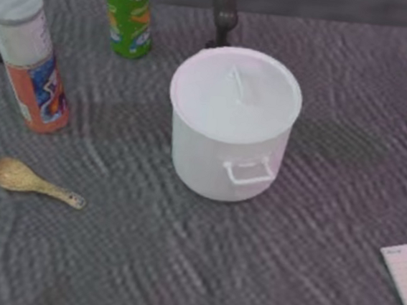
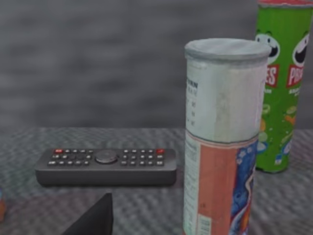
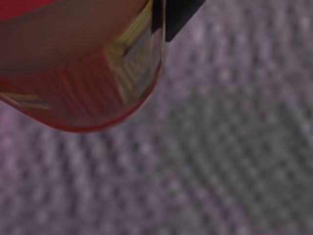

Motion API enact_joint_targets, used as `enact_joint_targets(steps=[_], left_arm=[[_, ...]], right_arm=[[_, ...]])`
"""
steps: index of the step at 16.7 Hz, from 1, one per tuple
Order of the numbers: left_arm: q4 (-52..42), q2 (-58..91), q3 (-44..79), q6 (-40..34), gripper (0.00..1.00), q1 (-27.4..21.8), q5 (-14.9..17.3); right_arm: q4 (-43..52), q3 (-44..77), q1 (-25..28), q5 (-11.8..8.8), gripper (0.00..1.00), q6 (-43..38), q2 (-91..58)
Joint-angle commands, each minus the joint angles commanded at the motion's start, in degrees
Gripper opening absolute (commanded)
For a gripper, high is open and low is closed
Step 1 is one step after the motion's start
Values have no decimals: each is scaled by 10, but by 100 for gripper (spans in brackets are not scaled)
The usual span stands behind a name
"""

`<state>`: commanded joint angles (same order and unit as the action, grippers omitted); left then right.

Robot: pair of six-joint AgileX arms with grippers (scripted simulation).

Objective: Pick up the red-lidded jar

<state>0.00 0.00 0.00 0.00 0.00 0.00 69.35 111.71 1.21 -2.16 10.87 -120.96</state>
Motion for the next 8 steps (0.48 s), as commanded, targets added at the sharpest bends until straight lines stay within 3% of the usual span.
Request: enact_joint_targets(steps=[8], left_arm=[[0,0,0,0,100,0,0]], right_arm=[[9,-49,0,0,0,-2,50]])
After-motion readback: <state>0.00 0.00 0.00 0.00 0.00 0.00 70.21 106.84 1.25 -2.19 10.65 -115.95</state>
